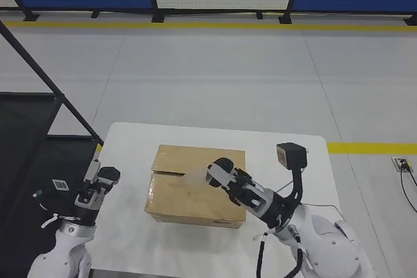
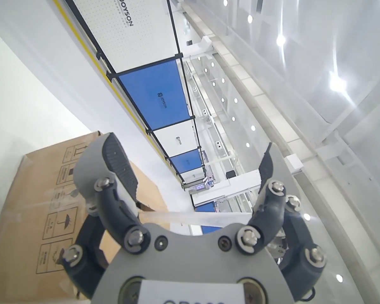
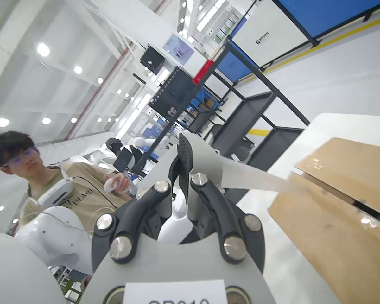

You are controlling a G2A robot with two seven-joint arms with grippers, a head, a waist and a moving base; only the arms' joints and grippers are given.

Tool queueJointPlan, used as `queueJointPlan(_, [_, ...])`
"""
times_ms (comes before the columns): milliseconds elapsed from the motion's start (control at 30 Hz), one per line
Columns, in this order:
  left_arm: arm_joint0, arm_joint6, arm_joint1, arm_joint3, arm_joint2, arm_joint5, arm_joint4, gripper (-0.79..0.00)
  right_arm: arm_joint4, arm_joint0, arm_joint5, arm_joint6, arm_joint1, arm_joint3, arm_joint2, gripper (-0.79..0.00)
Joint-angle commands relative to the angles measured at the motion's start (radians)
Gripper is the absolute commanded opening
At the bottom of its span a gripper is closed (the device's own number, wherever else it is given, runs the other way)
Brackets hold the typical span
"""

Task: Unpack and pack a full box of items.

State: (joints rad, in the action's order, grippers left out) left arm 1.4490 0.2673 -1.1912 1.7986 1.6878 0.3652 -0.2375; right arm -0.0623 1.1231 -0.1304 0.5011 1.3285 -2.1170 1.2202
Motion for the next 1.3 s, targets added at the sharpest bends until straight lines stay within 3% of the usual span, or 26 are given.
queueJointPlan(0, [0.003, 0.024, 0.000, 0.003, -0.016, 0.020, 0.011, 0.000, 0.040, -0.003, 0.033, -0.024, 0.002, -0.024, -0.001, -0.785])
queueJointPlan(400, [0.025, 0.166, -0.004, 0.062, -0.153, 0.210, 0.127, 0.000, 0.211, -0.032, 0.206, -0.165, 0.013, -0.174, 0.037, -0.785])
queueJointPlan(533, [0.030, 0.139, -0.006, 0.088, -0.168, 0.307, 0.298, 0.000, 0.219, -0.038, 0.240, -0.194, 0.015, -0.195, 0.038, -0.785])
queueJointPlan(900, [0.029, 0.135, -0.006, 0.095, -0.168, 0.299, 0.312, 0.000, 0.230, -0.021, 0.230, -0.213, 0.016, -0.193, 0.042, -0.785])
queueJointPlan(1033, [0.001, 0.097, -0.005, 0.118, -0.163, 0.326, 0.506, 0.000, 0.306, -0.010, 0.218, -0.246, 0.020, -0.205, 0.052, -0.785])
queueJointPlan(1267, [-0.025, -0.120, -0.016, 0.122, -0.188, 0.433, 0.971, 0.000, 0.376, -0.027, 0.258, -0.271, 0.025, -0.212, 0.053, -0.785])
